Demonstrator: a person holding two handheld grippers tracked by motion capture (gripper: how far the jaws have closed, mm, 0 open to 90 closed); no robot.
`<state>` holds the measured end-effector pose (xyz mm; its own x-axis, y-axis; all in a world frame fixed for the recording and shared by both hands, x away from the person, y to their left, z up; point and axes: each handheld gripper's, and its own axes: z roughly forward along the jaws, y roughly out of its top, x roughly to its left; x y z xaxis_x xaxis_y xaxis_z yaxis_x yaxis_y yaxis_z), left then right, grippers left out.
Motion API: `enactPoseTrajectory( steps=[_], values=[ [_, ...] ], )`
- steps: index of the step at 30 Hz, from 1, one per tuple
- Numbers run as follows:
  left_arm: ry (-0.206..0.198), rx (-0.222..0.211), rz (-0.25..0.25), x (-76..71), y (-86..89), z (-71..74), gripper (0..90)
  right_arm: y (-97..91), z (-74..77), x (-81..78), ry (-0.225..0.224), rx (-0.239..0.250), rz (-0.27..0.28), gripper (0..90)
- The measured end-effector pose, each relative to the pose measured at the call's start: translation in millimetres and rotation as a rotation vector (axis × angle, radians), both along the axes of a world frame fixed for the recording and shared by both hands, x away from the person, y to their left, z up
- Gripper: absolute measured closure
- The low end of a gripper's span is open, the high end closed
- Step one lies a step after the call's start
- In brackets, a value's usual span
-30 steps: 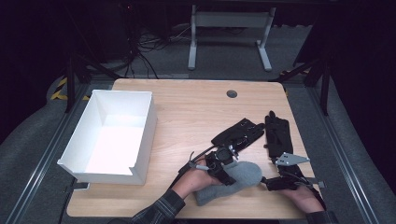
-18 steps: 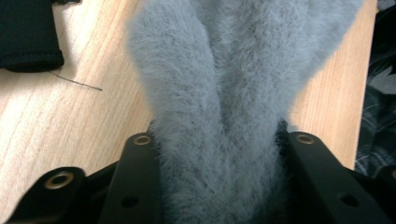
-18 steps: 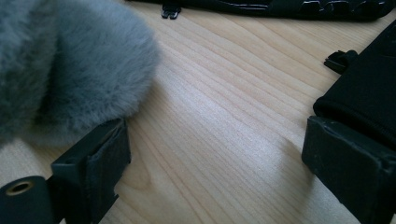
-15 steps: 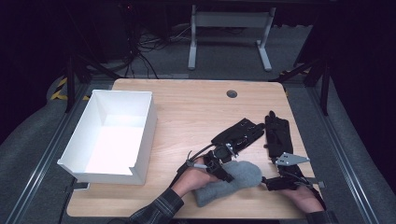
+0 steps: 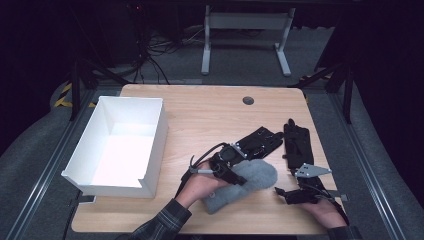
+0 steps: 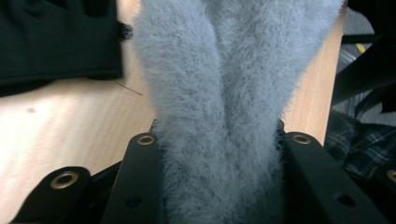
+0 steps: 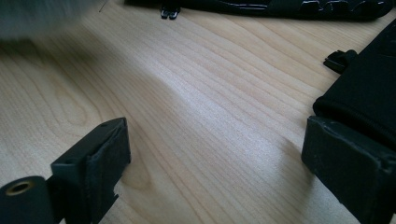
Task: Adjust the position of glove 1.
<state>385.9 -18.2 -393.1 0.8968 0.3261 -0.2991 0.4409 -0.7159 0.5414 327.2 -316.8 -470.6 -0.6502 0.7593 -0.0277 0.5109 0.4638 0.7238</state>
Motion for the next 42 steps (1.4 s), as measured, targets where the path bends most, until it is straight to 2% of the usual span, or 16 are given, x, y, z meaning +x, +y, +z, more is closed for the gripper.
enactPoseTrajectory(
  steps=[5, 6, 9, 10, 12, 13, 16, 30, 35, 42],
  values=[
    [-0.026, -0.034, 0.046, 3.1, 12.2, 18.1, 65.5, 0.0, 0.0, 0.0, 0.0, 0.0, 0.0, 8.4],
    [-0.026, -0.034, 0.046, 3.1, 12.2, 18.1, 65.5, 0.0, 0.0, 0.0, 0.0, 0.0, -0.001, 8.3],
    [-0.048, -0.042, 0.07, 5.7, 21.0, 33.2, 65.6, 0.1, 0.0, -0.1, 0.001, 0.0, -0.001, 8.3],
    [-0.048, -0.042, 0.07, 5.7, 21.0, 33.2, 65.7, 0.1, 0.0, -0.1, 0.001, 0.0, -0.001, 8.3],
    [-0.064, -0.046, 0.09, 7.5, 27.9, 45.2, 65.7, 0.1, 0.0, -0.1, 0.001, 0.0, 0.0, 8.3],
    [-0.064, -0.046, 0.09, 7.5, 27.9, 45.2, 65.7, -0.1, 0.0, -0.1, 0.001, -0.001, 0.001, 8.3],
    [-0.09, -0.052, 0.116, 9.1, 36.8, 60.7, 65.8, 0.1, 0.0, -0.1, 0.001, 0.0, -0.001, 8.3],
    [-0.156, -0.064, 0.197, 15.4, 72.1, 120.2, 66.0, 0.1, 0.0, 0.0, 0.001, 0.0, 0.0, 8.3],
    [-0.176, -0.071, 0.237, 19.9, 90.2, 139.0, 66.0, 0.1, 0.0, 0.0, 0.001, 0.0, 0.0, 8.3],
    [-0.193, -0.075, 0.295, 27.5, 120.7, 154.0, 66.1, 0.1, 0.0, 0.0, 0.001, 0.0, 0.0, 8.3]
  ],
)
